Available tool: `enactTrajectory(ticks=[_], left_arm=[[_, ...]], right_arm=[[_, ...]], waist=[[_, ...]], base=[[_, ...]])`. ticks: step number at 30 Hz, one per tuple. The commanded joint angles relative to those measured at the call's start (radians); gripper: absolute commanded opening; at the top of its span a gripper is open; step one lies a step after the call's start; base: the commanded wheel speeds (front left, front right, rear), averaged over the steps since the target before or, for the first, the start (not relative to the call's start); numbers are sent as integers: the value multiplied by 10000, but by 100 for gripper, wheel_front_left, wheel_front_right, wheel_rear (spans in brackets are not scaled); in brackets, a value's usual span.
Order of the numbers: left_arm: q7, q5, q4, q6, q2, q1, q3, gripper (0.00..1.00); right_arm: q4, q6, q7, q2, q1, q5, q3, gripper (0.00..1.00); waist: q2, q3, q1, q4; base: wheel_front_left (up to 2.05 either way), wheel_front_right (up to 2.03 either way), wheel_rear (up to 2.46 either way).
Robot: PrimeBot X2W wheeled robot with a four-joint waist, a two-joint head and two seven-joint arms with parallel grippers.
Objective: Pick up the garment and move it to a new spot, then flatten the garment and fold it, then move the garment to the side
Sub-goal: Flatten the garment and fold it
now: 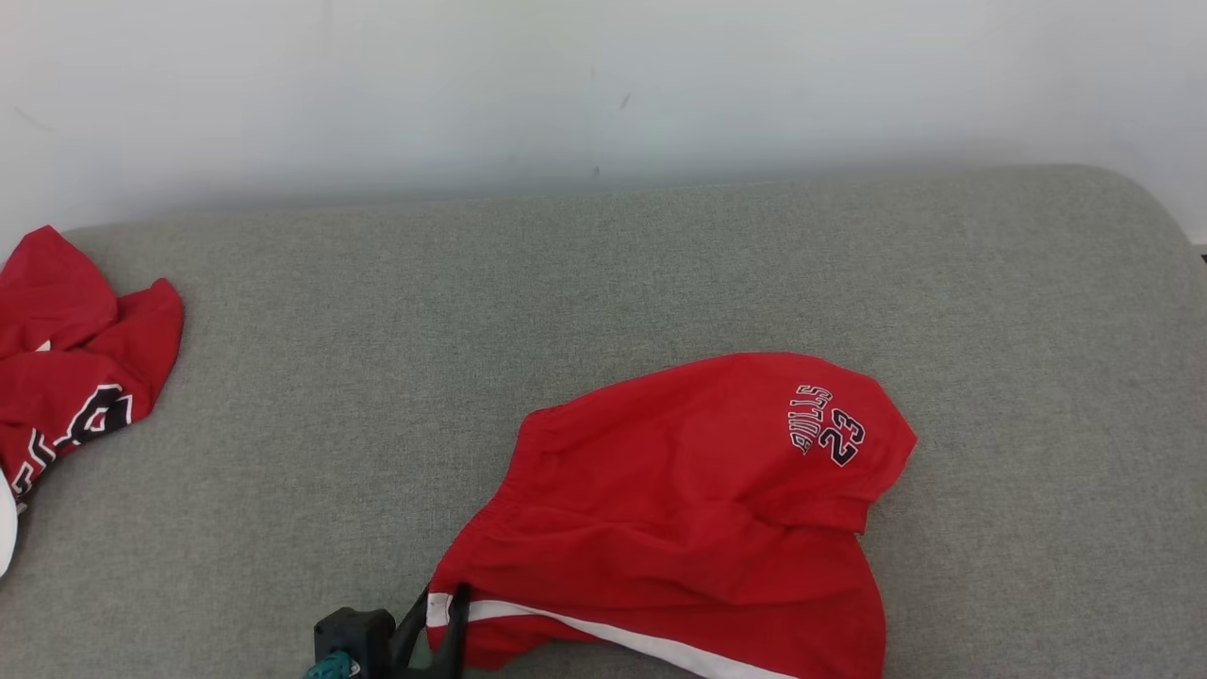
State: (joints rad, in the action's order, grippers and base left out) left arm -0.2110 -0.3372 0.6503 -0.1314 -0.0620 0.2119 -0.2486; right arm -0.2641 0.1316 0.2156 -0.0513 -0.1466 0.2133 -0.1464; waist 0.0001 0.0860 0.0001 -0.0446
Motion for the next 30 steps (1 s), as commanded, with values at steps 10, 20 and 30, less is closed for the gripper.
enactTrajectory(ticks=[10,20,30], left_arm=[[-156,-269,-132,25,-163,-161,30,0],[-30,-2057,-2453,23,-261,-54,-379,0],[1746,-4271,-4662,22,-580,906,-558,0]], right_arm=[[197,-21,-223,8,-92,63,158,0],[2320,-21,-1097,8,521,2093,636,0],[4356,-22,-273,-224,2181,2895,1219,0]], waist=[[-1,-139,-1,-16],[-1,-519,-1,-140],[-1,-858,-1,-444]], base=[[0,0,0],[0,0,0],[0,0,0]])
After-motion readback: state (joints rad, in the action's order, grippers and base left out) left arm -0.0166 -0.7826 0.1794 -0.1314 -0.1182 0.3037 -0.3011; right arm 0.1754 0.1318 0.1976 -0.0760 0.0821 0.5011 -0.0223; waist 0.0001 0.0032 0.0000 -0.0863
